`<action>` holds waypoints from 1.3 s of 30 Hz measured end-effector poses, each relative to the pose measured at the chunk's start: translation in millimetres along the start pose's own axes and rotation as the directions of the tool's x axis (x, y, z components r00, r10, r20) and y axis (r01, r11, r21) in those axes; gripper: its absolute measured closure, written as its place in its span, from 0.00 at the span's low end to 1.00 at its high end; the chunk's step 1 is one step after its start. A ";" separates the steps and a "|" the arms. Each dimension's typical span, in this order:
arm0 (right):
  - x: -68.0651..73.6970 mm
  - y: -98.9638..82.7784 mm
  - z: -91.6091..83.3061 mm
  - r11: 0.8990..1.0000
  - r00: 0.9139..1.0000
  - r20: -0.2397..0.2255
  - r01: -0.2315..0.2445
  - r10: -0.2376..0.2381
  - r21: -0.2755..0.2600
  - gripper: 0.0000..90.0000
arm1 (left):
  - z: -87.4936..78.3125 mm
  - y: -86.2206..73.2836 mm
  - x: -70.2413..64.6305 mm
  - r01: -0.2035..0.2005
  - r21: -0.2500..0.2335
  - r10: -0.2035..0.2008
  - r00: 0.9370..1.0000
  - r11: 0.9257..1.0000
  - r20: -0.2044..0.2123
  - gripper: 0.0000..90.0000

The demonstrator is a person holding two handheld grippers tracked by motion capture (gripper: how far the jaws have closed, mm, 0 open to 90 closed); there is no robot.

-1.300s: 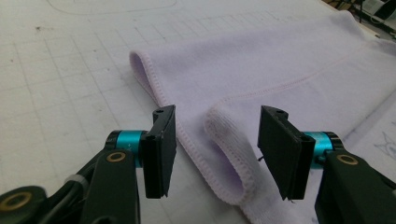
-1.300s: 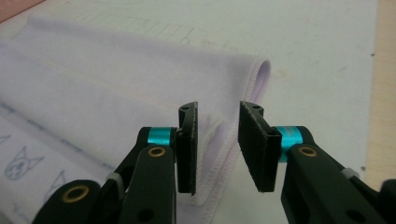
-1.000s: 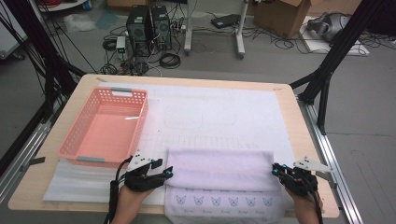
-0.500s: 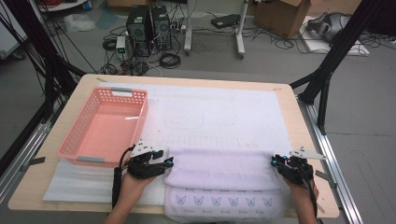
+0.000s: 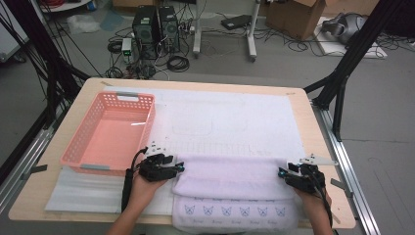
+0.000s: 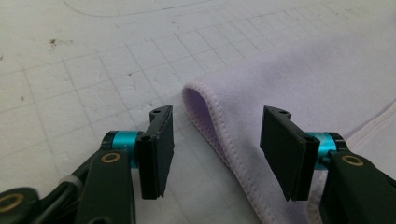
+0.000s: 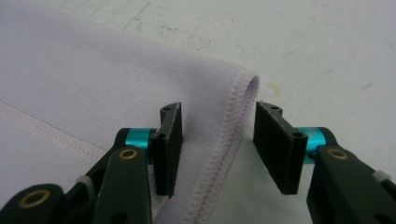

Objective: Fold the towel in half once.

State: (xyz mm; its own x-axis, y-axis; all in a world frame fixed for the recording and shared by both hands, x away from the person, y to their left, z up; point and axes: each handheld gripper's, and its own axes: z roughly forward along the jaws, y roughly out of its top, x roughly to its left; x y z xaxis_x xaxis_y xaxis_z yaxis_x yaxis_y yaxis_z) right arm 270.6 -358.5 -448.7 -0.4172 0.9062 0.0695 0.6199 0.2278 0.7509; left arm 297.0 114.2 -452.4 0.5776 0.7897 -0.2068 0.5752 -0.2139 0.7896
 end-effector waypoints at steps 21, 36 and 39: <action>-3.2 4.6 -1.8 0.999 0.995 -0.091 -0.048 0.046 -0.021 0.94 | 2.2 10.2 -4.1 0.027 -0.041 -0.027 1.000 0.999 -0.003 0.96; -6.6 20.4 -1.4 0.997 0.996 -0.074 -0.055 0.052 -0.045 0.86 | 8.3 25.4 2.1 0.059 -0.008 -0.060 0.998 0.998 -0.021 0.91; -8.0 18.2 0.1 0.997 0.996 -0.060 -0.069 0.067 -0.033 0.67 | 12.0 17.2 4.4 0.095 0.017 -0.095 0.995 0.995 -0.043 0.64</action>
State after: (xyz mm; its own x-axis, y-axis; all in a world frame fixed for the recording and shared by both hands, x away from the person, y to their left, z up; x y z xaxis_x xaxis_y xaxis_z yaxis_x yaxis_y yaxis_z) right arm 285.3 -361.5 -435.7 -0.4134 0.8966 0.1589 0.6250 0.1525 0.7656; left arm 316.3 107.0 -446.7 0.4954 0.8301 -0.2558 0.6374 -0.1473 0.7563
